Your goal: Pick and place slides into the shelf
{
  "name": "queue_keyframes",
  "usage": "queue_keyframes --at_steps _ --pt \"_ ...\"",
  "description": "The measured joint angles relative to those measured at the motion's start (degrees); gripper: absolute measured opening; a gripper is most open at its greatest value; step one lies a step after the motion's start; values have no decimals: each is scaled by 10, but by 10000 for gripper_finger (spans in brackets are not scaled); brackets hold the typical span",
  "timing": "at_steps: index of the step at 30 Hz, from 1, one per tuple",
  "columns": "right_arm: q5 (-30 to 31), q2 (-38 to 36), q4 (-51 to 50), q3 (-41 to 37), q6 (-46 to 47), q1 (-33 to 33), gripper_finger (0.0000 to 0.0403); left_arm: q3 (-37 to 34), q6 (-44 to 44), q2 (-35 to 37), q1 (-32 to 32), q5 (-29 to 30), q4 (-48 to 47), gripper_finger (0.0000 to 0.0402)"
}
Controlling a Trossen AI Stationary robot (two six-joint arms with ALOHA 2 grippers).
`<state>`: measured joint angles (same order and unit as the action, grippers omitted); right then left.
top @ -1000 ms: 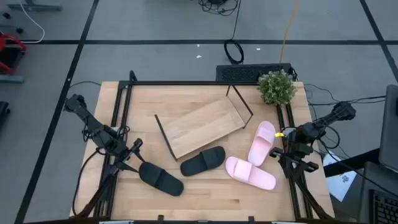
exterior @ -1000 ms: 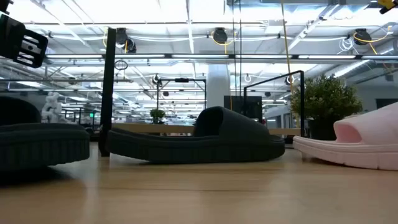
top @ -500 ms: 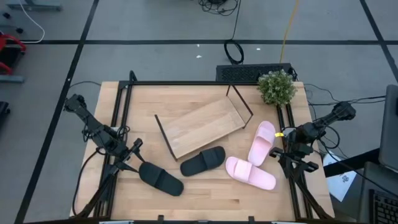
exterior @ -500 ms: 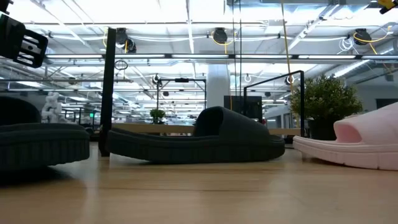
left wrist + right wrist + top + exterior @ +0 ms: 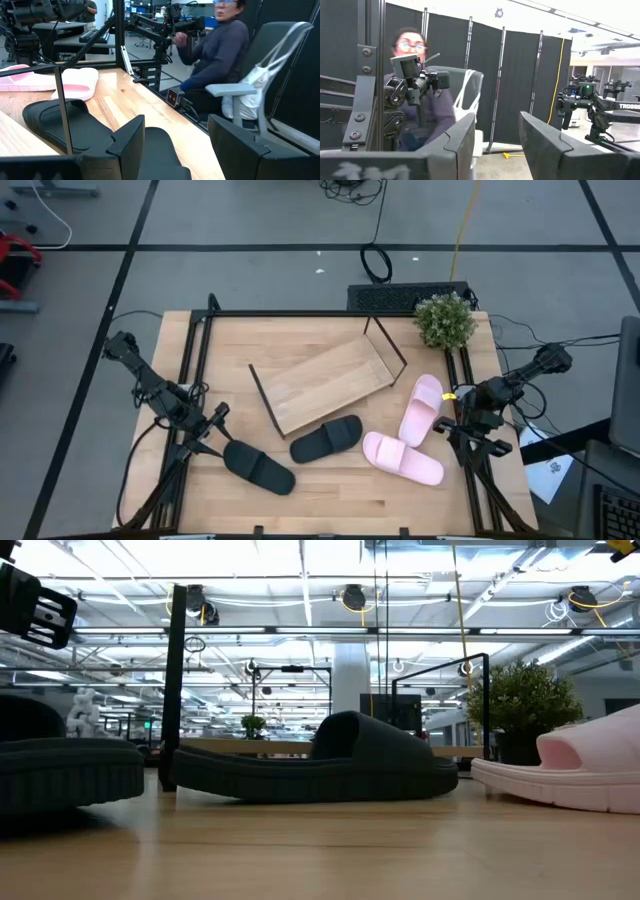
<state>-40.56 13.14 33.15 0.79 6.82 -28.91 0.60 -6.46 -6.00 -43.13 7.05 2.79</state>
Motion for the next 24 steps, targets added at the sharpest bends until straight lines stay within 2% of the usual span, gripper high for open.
queue_keyframes --at_steps 24 --pt "1 0 4 0 0 0 144 0 0 0 0 0 0 216"
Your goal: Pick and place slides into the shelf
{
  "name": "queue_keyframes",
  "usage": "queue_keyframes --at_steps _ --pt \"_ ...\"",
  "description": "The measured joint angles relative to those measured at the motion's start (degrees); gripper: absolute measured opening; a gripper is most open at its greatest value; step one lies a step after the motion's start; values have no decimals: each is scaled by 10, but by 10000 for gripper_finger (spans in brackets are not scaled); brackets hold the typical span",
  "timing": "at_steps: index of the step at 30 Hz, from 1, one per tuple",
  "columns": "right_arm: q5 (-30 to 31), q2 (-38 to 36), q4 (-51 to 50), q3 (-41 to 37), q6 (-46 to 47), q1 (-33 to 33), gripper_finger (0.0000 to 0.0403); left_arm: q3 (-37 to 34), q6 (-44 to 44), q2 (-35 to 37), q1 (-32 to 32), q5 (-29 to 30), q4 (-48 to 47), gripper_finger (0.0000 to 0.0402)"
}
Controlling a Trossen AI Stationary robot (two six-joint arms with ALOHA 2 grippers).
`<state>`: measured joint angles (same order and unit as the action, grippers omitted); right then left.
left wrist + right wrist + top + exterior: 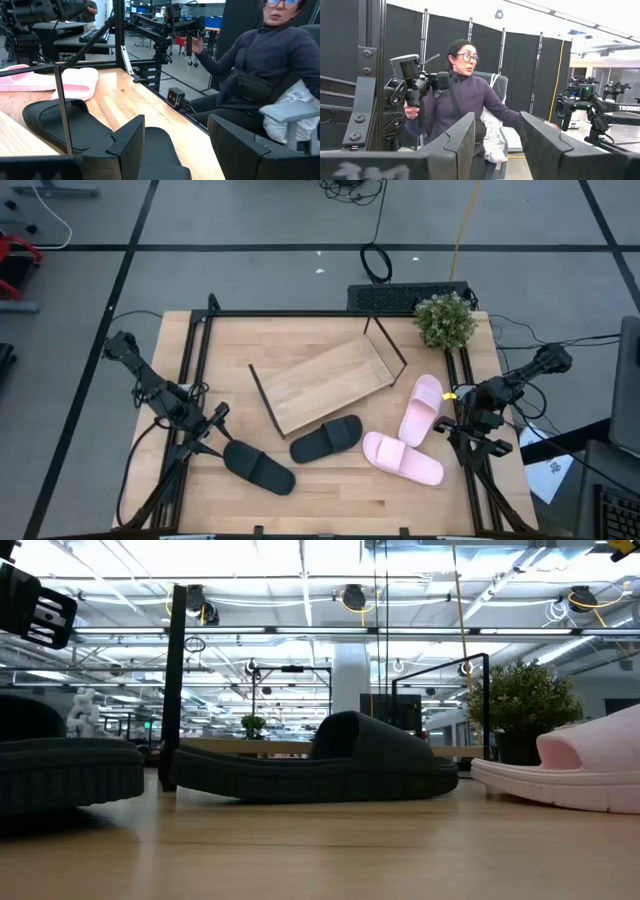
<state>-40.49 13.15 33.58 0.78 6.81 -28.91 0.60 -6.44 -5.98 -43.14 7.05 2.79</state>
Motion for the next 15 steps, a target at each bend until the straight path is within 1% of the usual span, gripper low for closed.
queue_keyframes --at_steps 15 --pt "0 0 0 0 0 0 144 0 1 0 0 6 17 216"
